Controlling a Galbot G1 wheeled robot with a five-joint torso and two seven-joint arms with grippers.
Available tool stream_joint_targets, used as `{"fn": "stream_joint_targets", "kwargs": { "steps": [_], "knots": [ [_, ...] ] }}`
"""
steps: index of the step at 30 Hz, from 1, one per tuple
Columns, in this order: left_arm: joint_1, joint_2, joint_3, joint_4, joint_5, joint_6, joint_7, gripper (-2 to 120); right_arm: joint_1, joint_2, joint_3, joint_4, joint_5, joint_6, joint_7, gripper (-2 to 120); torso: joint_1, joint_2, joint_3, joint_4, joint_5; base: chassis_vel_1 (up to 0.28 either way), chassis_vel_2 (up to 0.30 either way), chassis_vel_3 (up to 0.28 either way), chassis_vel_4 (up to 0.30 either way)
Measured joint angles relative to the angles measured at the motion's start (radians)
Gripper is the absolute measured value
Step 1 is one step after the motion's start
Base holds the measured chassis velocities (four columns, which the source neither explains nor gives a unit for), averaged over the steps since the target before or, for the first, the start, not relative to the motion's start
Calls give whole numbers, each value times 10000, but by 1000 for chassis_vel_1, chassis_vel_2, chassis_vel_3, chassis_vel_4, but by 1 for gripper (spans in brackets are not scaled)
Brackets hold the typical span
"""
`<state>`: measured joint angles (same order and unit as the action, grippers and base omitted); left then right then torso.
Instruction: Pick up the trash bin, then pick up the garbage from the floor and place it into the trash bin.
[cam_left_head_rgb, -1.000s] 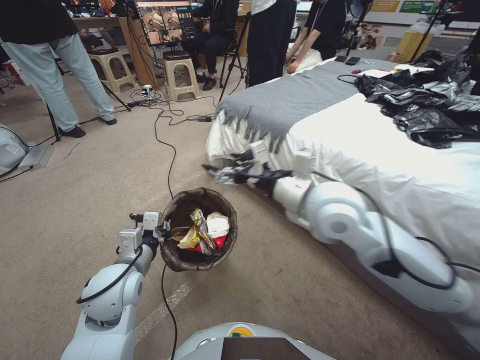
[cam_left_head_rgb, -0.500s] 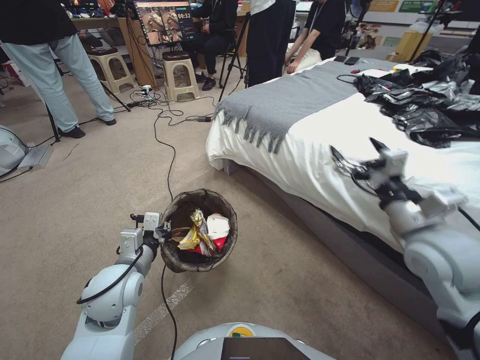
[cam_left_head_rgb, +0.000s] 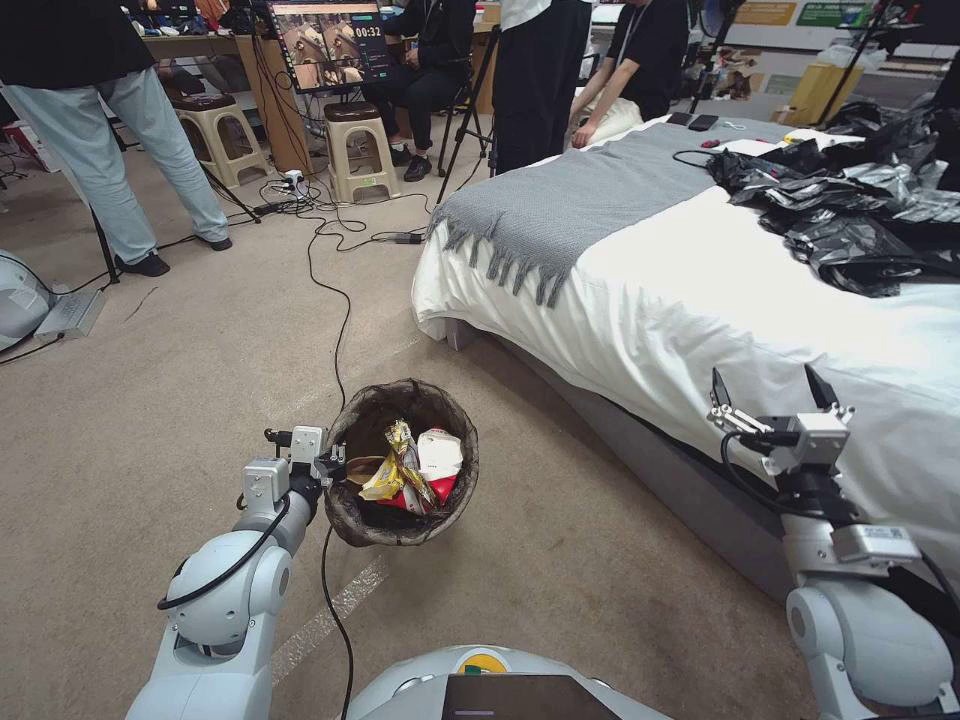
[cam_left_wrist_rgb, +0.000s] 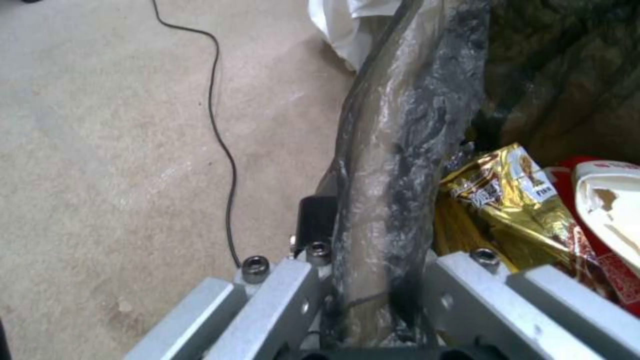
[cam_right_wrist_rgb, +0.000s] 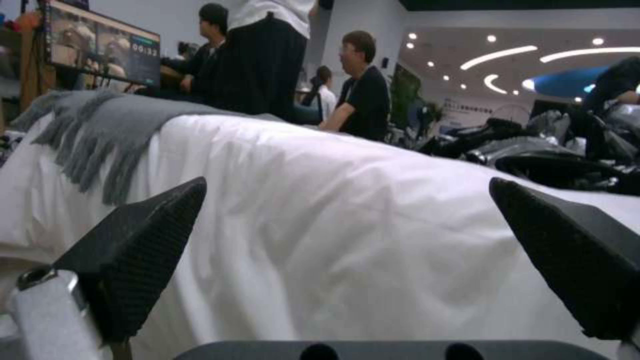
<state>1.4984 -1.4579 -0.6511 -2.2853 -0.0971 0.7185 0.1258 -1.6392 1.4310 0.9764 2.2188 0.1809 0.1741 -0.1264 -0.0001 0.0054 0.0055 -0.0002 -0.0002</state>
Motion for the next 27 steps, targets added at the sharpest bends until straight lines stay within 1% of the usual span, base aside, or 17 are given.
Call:
{"fn": "stream_joint_targets", "kwargs": {
  "steps": [2, 5, 16, 27],
  "knots": [
    [15, 41, 29, 0, -9, -48, 0, 0, -132, 278, -92, -98, -158, 317, -170, 100, 0, 0, 0, -1, 1, 0, 0, 0, 0],
    [31, 63, 47, 0, -11, -94, -12, 0, -122, 337, -244, -149, -311, 423, -228, 100, 0, 0, 0, -1, 0, 0, 0, 0, 0],
    [143, 89, 0, -140, -242, -148, -124, 0, 381, 296, -1047, -305, -564, 257, 7, 100, 0, 0, 1, -1, 3, 0, 0, 0, 0],
    [139, 85, -1, -156, -286, -127, -183, 0, 423, 226, -1210, -361, -655, 203, 96, 100, 1, 0, 1, -2, 2, 0, 0, 0, 0]
  ]
}}
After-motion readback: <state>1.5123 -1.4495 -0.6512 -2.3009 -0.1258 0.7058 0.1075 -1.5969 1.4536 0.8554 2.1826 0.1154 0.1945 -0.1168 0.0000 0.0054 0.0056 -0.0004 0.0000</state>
